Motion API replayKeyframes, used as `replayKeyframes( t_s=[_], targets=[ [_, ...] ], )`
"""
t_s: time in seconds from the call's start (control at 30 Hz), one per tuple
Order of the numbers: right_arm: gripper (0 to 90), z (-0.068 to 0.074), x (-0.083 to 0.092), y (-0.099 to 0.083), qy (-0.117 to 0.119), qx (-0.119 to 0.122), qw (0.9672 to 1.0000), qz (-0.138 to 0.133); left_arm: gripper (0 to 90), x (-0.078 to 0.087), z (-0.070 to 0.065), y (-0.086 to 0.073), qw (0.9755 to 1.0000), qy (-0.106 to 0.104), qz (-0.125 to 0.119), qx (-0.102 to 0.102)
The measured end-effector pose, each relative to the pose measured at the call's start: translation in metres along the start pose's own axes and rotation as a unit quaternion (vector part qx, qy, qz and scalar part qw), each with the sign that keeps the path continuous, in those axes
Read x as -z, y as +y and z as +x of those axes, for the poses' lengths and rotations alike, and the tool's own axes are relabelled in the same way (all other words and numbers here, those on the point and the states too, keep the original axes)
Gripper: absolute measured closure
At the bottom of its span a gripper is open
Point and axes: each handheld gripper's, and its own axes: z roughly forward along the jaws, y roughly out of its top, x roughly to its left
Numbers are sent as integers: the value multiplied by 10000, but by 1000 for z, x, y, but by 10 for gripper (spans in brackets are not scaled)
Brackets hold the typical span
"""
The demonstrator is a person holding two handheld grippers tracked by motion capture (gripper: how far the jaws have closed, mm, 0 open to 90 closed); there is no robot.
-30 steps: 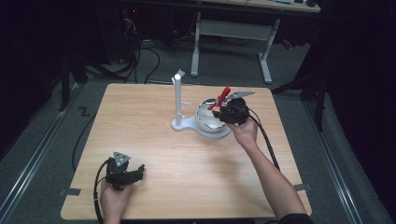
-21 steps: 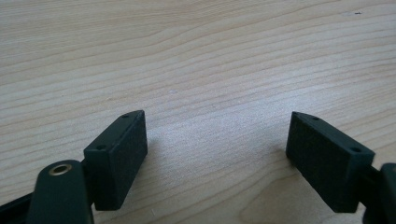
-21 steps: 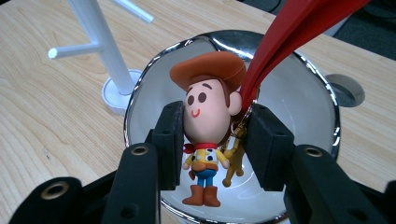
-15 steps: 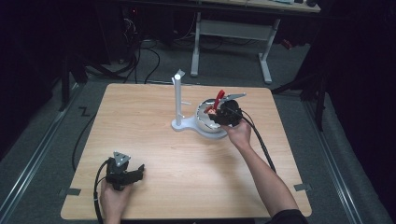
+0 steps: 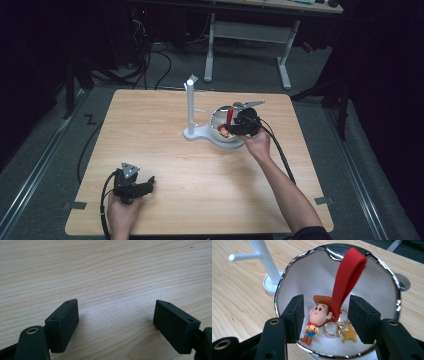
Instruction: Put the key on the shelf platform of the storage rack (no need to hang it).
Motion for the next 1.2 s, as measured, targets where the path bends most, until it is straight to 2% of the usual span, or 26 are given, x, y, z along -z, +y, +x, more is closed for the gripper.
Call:
replayKeyframes(
  t_s=[0.37, 0.77, 0.87, 1.0, 1.2],
  targets=[
    [481, -11, 18, -6, -95, -51, 9998, -157, 209, 0, 0, 0, 10000, -1, 0, -3],
    [507, -11, 38, -7, -81, 23, 9992, -384, 209, 0, 0, 0, 10000, -4, 1, -2],
    [520, -10, 47, -11, -71, 74, 9990, -433, 212, 0, 0, 1, 10000, 13, -7, 25],
    [520, -12, 61, -18, -42, -11, 9984, -567, 212, 0, 0, 1, 10000, 16, -13, 35],
    [514, -15, 82, -21, -72, -4, 9977, -681, 211, 0, 0, 1, 10000, 14, -9, 23]
  ],
)
